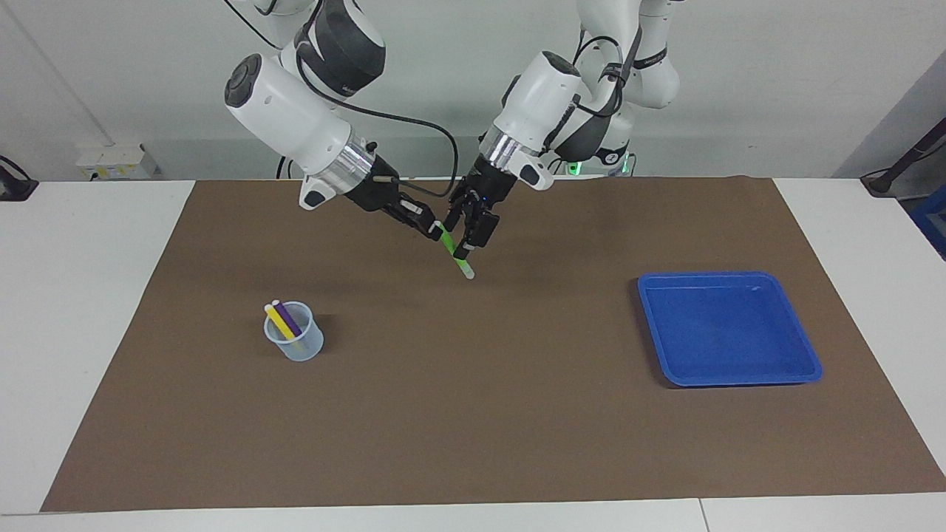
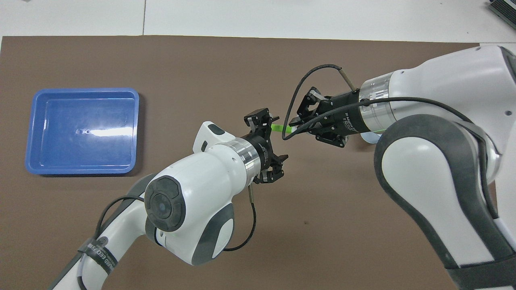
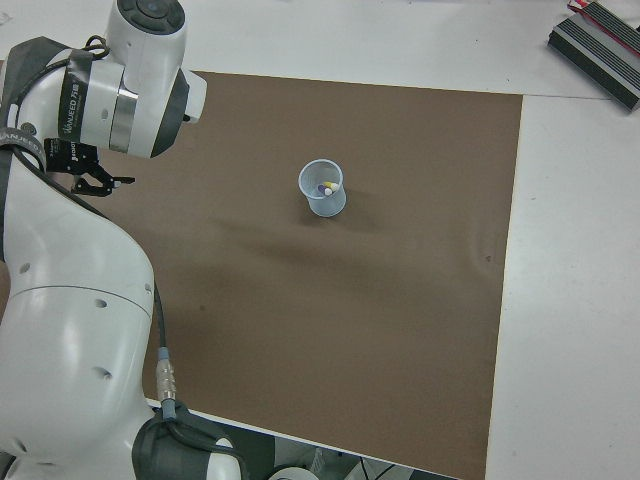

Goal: Right arm passes pens to left for tray arrangement
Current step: 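Carry the green pen to the left gripper and let it grasp, then carry the green pen to the tray with the left gripper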

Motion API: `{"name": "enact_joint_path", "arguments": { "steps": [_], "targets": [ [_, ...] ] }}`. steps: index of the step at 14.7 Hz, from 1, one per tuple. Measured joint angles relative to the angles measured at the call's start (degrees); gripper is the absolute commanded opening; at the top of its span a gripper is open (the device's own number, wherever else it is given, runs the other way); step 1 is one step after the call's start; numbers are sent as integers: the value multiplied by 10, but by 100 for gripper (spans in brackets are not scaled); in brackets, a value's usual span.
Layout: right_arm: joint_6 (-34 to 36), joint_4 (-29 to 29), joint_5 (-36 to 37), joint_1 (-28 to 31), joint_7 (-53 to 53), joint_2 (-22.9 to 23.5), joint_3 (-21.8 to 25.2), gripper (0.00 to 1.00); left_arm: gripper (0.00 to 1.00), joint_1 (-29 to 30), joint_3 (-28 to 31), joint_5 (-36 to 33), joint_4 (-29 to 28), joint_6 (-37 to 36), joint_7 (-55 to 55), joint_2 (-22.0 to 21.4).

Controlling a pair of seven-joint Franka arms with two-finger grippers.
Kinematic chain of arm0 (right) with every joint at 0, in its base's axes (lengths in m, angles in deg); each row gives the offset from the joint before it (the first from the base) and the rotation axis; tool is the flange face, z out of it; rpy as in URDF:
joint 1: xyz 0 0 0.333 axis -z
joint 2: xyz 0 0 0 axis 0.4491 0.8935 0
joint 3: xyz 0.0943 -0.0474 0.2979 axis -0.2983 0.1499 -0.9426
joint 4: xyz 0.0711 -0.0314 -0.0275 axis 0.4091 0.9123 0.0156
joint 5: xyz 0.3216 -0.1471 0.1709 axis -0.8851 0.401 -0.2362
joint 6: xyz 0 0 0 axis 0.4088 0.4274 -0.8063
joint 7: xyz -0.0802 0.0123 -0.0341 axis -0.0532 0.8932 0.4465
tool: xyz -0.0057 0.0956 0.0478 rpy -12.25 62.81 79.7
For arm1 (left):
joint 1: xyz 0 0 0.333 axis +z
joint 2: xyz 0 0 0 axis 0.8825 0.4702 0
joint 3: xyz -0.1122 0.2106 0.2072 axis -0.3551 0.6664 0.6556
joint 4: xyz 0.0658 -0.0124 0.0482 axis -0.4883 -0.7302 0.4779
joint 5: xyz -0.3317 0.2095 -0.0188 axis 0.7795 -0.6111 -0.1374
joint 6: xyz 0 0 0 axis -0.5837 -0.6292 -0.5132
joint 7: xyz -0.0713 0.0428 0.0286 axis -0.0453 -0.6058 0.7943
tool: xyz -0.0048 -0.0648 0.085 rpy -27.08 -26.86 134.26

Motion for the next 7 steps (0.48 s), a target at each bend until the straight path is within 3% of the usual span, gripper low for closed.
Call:
{"name": "enact_joint_path", "arguments": {
  "steps": [2, 4, 7],
  "targets": [
    [-1, 0, 0, 0, 0, 0, 0, 14, 54, 0, 0, 0, 2, 4, -3, 4],
    [-1, 0, 0, 0, 0, 0, 0, 14, 53, 0, 0, 0, 7, 7, -3, 7],
    [-1, 0, 0, 0, 0, 0, 0, 14, 35, 0, 0, 0, 13, 7, -4, 10]
  ]
}}
